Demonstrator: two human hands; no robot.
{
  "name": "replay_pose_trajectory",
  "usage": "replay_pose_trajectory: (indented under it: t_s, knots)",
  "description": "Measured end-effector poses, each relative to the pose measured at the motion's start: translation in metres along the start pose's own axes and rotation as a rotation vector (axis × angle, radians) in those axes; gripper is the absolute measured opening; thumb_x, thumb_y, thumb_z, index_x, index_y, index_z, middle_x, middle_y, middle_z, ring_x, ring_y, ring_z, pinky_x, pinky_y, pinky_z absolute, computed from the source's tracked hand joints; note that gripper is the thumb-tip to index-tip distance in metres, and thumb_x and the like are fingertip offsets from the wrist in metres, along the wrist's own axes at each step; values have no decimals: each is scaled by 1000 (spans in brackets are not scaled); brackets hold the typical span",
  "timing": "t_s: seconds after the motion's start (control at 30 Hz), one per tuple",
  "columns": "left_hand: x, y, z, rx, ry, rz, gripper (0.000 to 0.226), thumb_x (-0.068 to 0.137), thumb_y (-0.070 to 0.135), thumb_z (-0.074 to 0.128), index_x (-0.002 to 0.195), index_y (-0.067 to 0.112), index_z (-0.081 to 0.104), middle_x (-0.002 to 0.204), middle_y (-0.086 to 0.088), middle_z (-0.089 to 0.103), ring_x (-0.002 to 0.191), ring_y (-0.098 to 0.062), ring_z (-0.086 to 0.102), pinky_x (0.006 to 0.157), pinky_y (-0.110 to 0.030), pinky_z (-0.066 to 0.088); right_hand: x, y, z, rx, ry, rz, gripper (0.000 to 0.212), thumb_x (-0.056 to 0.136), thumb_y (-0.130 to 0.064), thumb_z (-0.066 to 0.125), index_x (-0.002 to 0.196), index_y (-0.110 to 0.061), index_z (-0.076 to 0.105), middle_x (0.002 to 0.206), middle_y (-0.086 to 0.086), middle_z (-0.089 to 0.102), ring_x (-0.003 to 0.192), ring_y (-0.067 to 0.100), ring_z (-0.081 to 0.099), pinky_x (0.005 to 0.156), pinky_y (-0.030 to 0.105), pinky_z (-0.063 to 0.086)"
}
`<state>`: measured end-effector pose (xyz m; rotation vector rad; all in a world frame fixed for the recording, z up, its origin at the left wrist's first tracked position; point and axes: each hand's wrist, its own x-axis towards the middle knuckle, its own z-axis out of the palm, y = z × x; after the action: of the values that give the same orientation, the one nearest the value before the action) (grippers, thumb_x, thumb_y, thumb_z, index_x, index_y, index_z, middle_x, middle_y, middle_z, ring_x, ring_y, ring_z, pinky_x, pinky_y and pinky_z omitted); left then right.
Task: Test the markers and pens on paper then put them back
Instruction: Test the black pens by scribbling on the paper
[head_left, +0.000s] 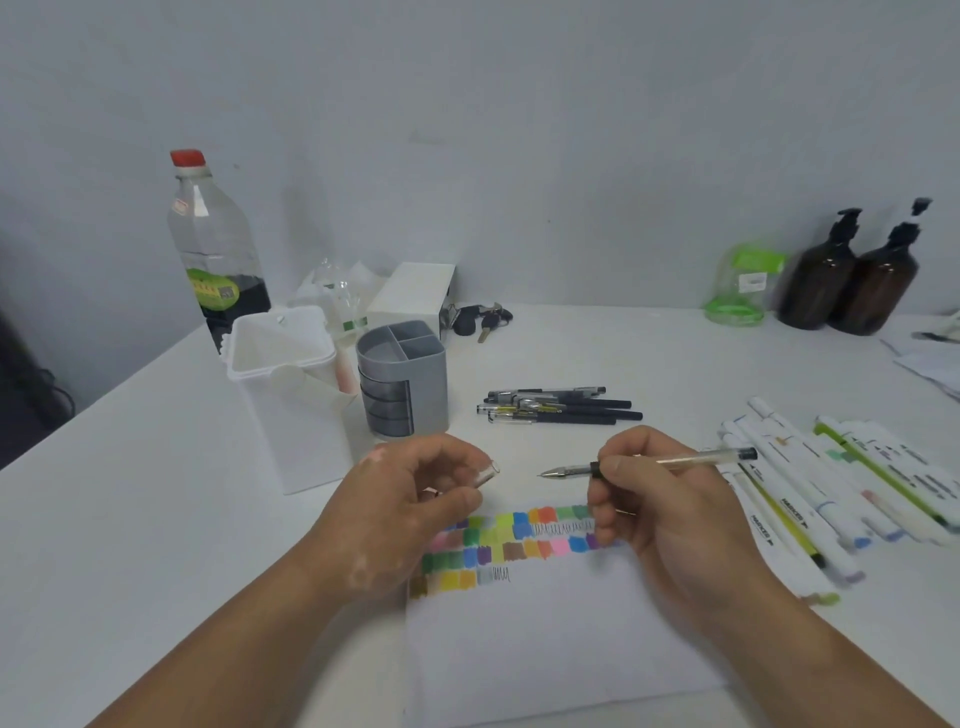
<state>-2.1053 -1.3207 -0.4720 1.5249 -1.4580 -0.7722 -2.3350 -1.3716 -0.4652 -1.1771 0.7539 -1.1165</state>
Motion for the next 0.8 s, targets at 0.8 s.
replay_pose_trajectory:
  t_s: [0.8]
  knots:
    - [-9,11,10,-21,-44,115,29,78,16,84,92,41,77,86,15,74,85,-11,72,79,-30,60,-3,3,9,-134,-145,-9,9,76,-8,84,81,-12,78,67,16,70,52,21,63,50,26,53]
